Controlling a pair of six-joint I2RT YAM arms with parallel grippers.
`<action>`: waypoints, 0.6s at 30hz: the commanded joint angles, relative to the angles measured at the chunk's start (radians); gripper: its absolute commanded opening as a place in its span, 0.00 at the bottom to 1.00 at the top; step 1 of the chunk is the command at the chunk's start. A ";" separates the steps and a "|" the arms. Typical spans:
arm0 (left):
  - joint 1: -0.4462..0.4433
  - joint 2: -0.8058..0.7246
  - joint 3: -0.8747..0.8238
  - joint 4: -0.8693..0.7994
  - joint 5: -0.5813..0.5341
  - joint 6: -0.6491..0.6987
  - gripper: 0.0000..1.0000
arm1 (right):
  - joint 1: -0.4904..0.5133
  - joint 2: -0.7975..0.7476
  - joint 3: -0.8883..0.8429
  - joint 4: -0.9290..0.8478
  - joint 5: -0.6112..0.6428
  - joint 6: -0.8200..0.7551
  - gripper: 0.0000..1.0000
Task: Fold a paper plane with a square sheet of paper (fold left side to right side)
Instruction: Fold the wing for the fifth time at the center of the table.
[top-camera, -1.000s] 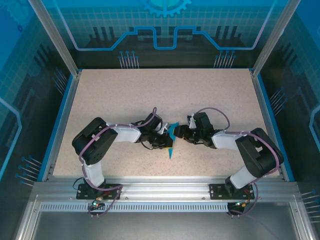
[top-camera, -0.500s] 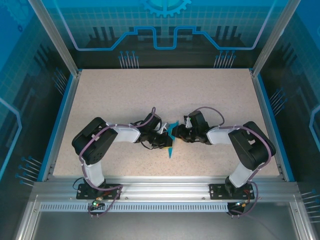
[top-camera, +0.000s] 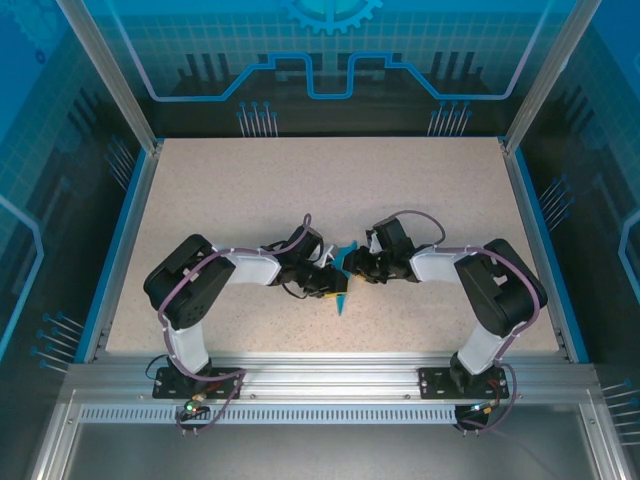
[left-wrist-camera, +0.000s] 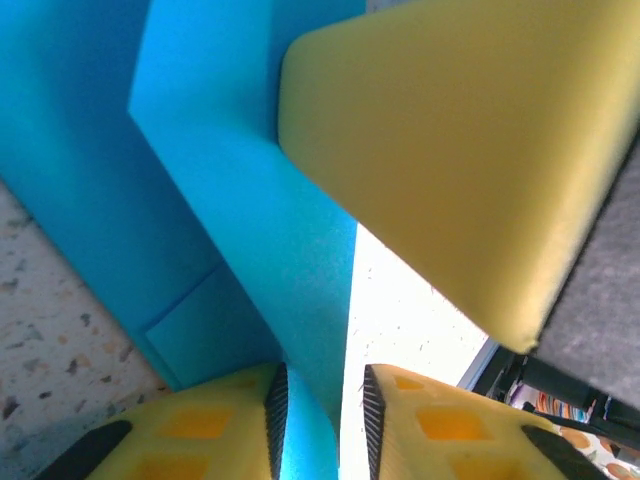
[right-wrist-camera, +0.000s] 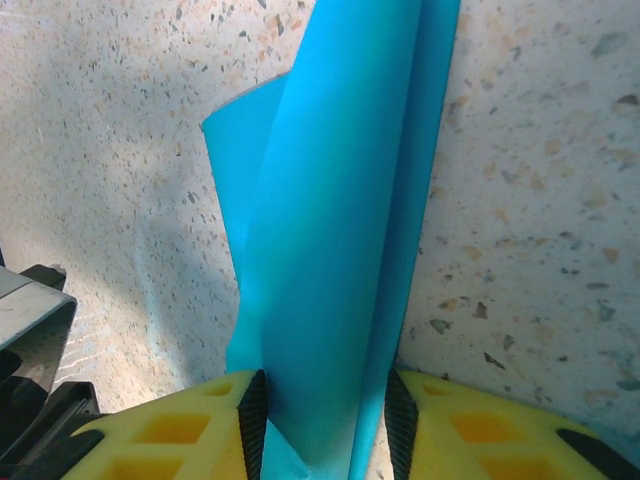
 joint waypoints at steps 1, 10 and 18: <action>0.018 -0.041 -0.029 -0.018 0.027 0.000 0.36 | 0.016 0.061 -0.010 -0.061 0.031 0.005 0.39; 0.101 -0.148 -0.073 -0.073 0.025 0.021 0.50 | 0.015 0.059 -0.009 -0.060 0.032 0.001 0.39; 0.137 -0.089 -0.001 -0.072 0.060 0.019 0.47 | 0.015 0.057 -0.008 -0.064 0.031 -0.006 0.39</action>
